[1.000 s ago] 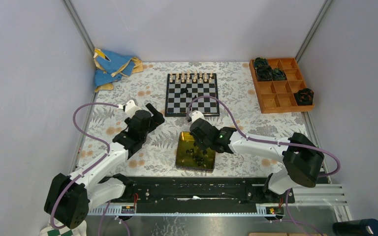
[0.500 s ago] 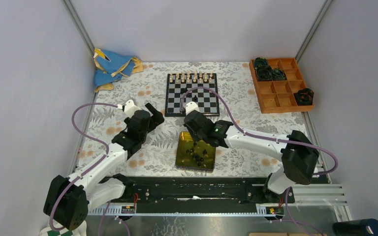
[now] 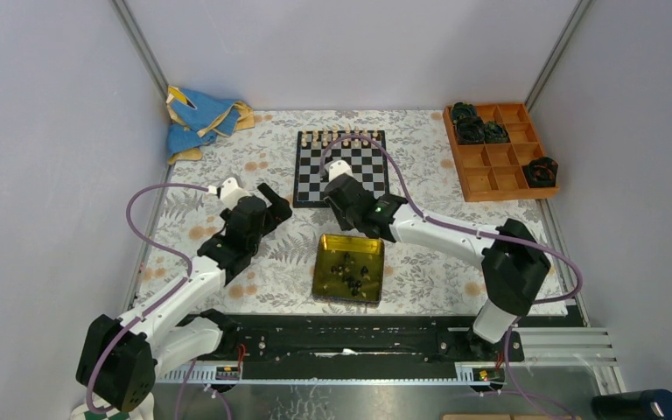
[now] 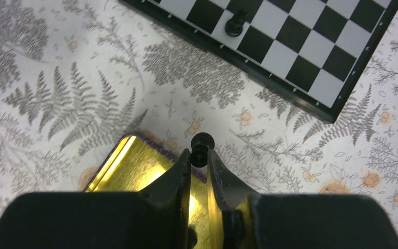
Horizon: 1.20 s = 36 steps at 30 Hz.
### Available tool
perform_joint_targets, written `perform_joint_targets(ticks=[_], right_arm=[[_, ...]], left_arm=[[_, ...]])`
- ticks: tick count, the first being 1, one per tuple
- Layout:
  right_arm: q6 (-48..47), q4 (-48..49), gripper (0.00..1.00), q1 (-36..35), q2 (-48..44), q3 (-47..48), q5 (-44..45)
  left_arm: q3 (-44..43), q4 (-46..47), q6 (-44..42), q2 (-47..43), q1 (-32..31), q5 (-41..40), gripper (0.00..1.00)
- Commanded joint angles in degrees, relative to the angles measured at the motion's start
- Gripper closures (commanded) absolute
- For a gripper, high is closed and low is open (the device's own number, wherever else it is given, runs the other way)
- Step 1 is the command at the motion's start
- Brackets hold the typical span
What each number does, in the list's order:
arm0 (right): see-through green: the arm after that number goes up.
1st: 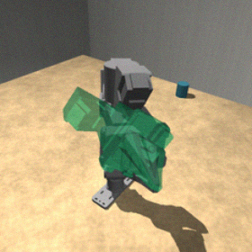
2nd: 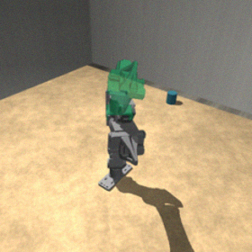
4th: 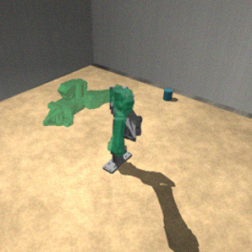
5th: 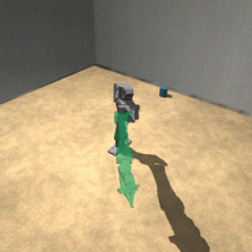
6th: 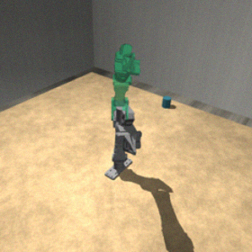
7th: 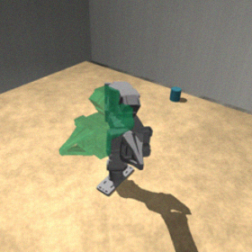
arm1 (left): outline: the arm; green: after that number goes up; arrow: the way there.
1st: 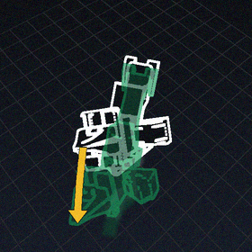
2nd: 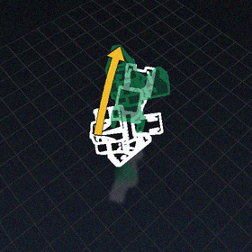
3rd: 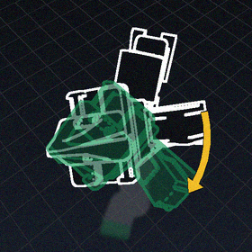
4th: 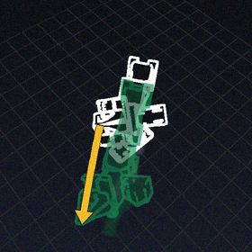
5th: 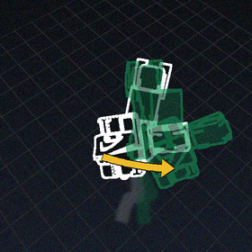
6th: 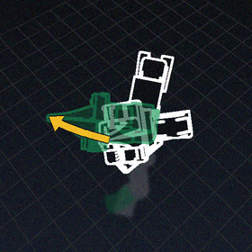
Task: Set up the chess pieces on the board
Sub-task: Pick up the chess piece from the storage box, then place the chess piece on the chessboard.
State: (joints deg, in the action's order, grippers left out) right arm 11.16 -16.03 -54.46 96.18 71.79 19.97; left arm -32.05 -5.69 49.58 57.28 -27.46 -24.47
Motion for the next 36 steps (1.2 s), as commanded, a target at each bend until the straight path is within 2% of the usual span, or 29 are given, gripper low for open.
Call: perform_joint_targets(ticks=[1, 22, 36], right_arm=[[-1.5, 1.0, 1.00, 3.2, 2.0, 4.1, -1.4], [-3.1, 1.7, 1.00, 11.5, 14.4, 14.1, -7.6], [-3.7, 1.0, 1.00, 14.4, 19.8, 19.8, -10.4]], left_arm=[[0.8, 1.7, 0.4, -0.8, -0.7, -0.9, 0.01], [1.1, 2.0, 0.4, -0.2, -0.7, -1.1, 0.01], [1.2, 2.3, 0.5, 0.7, -0.7, -1.2, 0.01]])
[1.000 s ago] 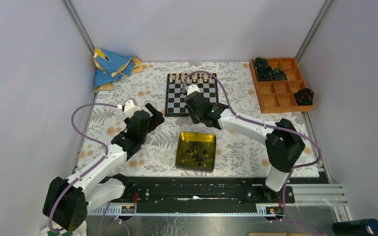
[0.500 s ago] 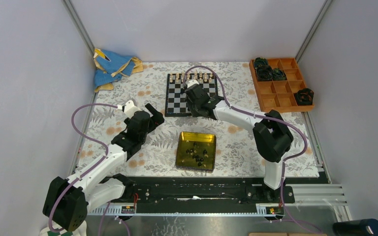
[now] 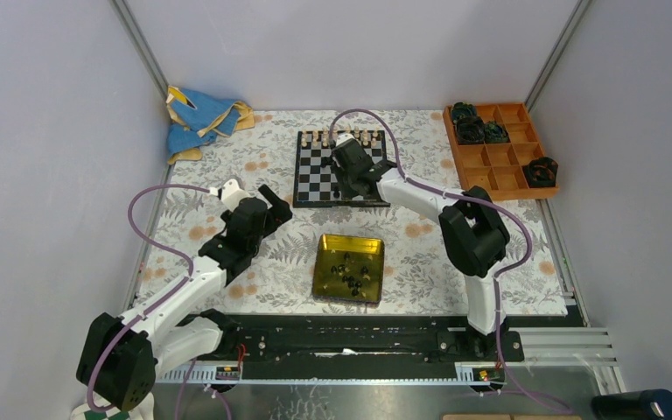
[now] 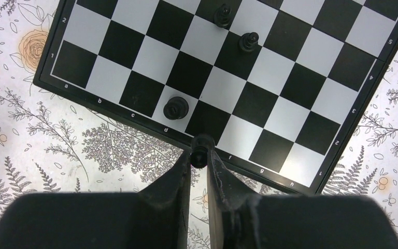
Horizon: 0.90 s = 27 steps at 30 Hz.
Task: Set up the chess pieces on the board
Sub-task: Place the chess piece on the chessboard.
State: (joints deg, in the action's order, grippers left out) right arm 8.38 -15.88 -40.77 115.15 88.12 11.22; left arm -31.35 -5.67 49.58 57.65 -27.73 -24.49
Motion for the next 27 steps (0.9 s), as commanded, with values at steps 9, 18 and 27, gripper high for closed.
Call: perform_joint_targets(ticks=[9, 18, 27], right_arm=[[-0.5, 0.1, 1.00, 1.7, 3.3, 6.0, -3.3], [-0.1, -0.5, 1.00, 2.4, 4.9, 7.3, -3.8], [0.1, -0.6, 1.00, 3.0, 5.7, 7.5, -4.0]], left_arm=[[0.5, 2.6, 0.4, 0.8, -0.5, -1.2, 0.01], [0.5, 2.9, 0.4, 1.3, -0.5, -1.1, 0.01], [0.5, 3.2, 0.5, 1.9, -0.5, -0.9, 0.01]])
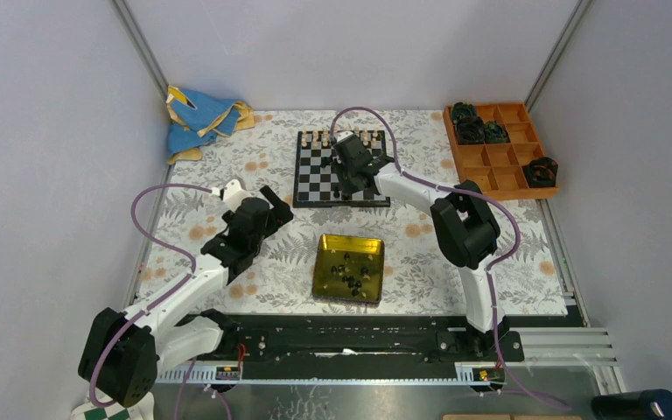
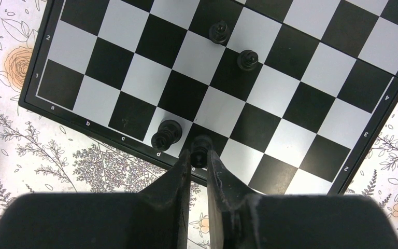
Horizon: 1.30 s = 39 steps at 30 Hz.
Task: Set up the chess pieces on the board
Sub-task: Place the chess piece on the chessboard.
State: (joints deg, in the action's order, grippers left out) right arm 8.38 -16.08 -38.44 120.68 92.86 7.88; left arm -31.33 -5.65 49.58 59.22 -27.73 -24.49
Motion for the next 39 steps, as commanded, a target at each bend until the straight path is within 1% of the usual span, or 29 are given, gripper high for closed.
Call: perform_joint_targets(ticks=[1, 6, 10, 12, 14, 16, 20, 30, 39], right_arm=[[0.1, -0.4, 1.00, 0.7, 0.2, 2.8, -0.7], [0.1, -0.6, 1.00, 1.0, 0.7, 2.9, -0.9], [0.0, -0.8, 0.95, 1.1, 0.8, 2.8, -1.1], [0.1, -0.9, 0.88, 1.1, 0.8, 2.8, -1.2], [0.0, -1.2, 0.76, 1.1, 1.0, 3.0, -1.4], [0.0, -1.3, 0.67, 1.1, 1.1, 3.1, -1.8], [0.0, -1.5, 0.60, 1.1, 1.3, 3.4, -2.0], [-0.4, -2.3, 0.57, 1.1, 0.4, 4.6, -2.1], [-0.8, -2.6, 0.56, 1.1, -5.7, 3.7, -1.2]], left_arm=[[0.5, 3.2, 0.5, 0.4, -0.5, -0.9, 0.01], [0.4, 3.3, 0.5, 0.9, -0.5, -0.7, 0.01], [0.4, 3.4, 0.6, 1.1, -0.4, -0.7, 0.01], [0.4, 3.5, 0.6, 1.2, -0.5, -0.6, 0.01], [0.2, 3.5, 0.6, 1.4, -0.5, -0.5, 0.01], [0.2, 3.5, 0.6, 1.4, -0.5, -0.5, 0.01], [0.2, 3.5, 0.5, 1.4, -0.5, -0.4, 0.01], [0.2, 3.4, 0.4, 1.1, -0.5, -0.4, 0.01], [-0.3, 2.6, 0.1, 0.3, -0.5, -1.7, 0.01]])
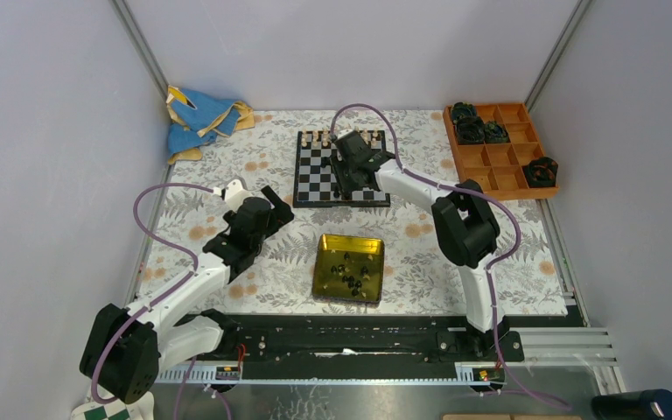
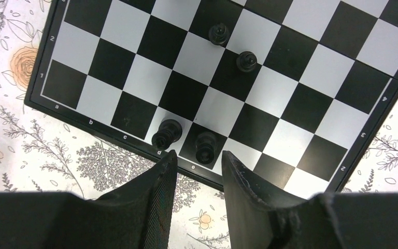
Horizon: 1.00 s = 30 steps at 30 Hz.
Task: Set up the chess pieces on the board
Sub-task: Place the chess piece on the chessboard, then pick up the chess piece from the chessboard.
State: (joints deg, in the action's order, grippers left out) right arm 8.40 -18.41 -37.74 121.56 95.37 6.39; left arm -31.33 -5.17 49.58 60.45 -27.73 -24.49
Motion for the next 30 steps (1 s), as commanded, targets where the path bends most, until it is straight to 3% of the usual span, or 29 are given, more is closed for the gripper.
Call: perform_joint_targets(ticks=[1, 10, 18, 24, 30], right_arm=[[-0.9, -0.2, 0.55, 0.4, -7.3, 0.9, 0.4], [-1.4, 2.3, 0.37, 0.7, -12.3, -0.1, 4.5], [1.4, 4.8, 0.31, 5.2, -7.0, 7.1, 4.7], [2.7, 6.0, 0.30, 8.2, -2.6, 12.9, 9.5], [7.7, 7.0, 0.33, 10.9, -2.8, 10.2, 12.9]], left_arm=[[-0.6, 2.0, 0.1, -0.8, -0.5, -1.9, 0.01], [-10.6, 1.9, -1.9, 4.9, -0.5, -3.9, 0.01], [-26.1, 7.0, -11.1, 21.8, -0.1, -4.7, 0.01], [-43.6, 3.9, -12.9, 39.7, 5.6, 8.2, 0.01], [-53.6, 0.7, -13.9, 47.3, 9.3, 17.8, 0.11]])
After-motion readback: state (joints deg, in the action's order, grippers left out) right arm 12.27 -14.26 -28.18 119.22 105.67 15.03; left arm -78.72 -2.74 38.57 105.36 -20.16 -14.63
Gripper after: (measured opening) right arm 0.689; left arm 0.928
